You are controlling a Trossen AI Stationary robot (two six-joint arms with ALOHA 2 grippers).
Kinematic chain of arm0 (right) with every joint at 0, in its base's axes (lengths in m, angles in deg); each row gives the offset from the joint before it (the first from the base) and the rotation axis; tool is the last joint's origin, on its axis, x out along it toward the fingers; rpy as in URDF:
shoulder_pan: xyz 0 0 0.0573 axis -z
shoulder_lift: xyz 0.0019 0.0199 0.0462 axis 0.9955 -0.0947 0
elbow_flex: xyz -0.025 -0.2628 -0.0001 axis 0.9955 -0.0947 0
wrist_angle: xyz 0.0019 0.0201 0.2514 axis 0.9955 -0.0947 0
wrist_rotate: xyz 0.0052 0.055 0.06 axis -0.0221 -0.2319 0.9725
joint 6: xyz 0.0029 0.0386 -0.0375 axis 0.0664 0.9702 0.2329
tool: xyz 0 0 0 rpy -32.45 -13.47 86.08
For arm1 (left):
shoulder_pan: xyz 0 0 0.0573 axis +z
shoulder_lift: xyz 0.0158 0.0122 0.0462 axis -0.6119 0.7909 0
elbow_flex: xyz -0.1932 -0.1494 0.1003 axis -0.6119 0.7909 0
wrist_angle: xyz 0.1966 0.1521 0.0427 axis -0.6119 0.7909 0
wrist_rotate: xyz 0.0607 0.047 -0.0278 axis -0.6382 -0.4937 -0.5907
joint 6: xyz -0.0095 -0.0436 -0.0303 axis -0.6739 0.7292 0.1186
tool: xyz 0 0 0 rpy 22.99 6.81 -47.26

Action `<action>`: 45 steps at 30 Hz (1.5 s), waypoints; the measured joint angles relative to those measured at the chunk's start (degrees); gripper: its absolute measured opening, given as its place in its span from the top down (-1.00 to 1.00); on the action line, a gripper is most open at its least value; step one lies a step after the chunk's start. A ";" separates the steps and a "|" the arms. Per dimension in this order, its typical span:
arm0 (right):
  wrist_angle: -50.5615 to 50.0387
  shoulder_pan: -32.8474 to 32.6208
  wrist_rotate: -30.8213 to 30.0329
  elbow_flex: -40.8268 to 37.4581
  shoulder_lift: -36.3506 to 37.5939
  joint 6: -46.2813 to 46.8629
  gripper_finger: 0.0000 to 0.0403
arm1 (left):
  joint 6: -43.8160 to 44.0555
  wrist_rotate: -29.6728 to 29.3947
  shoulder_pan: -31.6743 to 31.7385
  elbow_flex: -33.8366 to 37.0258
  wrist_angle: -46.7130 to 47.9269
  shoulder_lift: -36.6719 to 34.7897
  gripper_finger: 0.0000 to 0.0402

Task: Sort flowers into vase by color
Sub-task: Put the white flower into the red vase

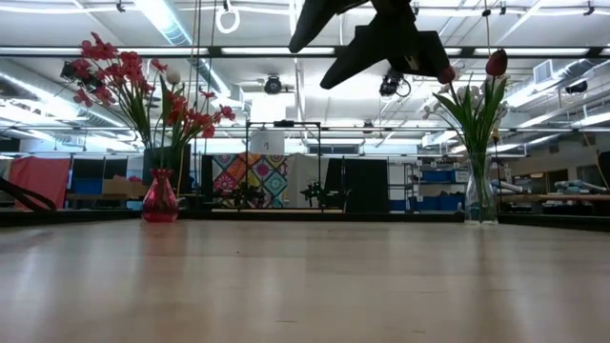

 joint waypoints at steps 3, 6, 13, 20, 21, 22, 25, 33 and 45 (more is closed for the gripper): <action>0.00 -0.17 -0.72 0.00 0.00 0.14 0.09 | -1.77 -0.03 -0.24 0.00 -0.09 1.77 0.24; 0.04 -0.14 -1.12 0.00 0.00 0.14 0.09 | -3.64 -0.24 -0.37 -0.14 -0.07 3.54 0.27; 0.07 1.62 -3.96 0.00 0.00 0.90 0.10 | -9.77 -1.31 -0.42 -0.29 0.54 4.94 0.66; 0.38 3.32 -6.87 0.00 0.00 4.93 0.10 | -13.66 -3.31 0.72 -0.94 6.27 2.38 0.94; 0.90 4.02 -4.74 0.00 0.00 4.13 0.10 | -15.13 -4.87 0.74 -1.79 9.15 2.07 0.94; 2.07 4.63 -2.37 -0.02 -0.18 2.49 0.10 | -16.63 -6.39 0.94 -3.48 11.81 1.72 0.93; 10.15 6.54 4.74 -0.02 -0.49 -7.31 0.10 | -21.94 -8.76 2.53 -8.65 20.09 0.78 0.93; 29.72 13.48 17.51 -0.04 -2.88 -16.84 0.10 | -37.24 -18.02 13.38 -18.47 32.14 -1.68 0.93; 28.88 21.14 29.99 -0.02 -3.21 -24.38 0.10 | -58.45 -20.32 34.04 -25.85 29.11 -7.20 0.93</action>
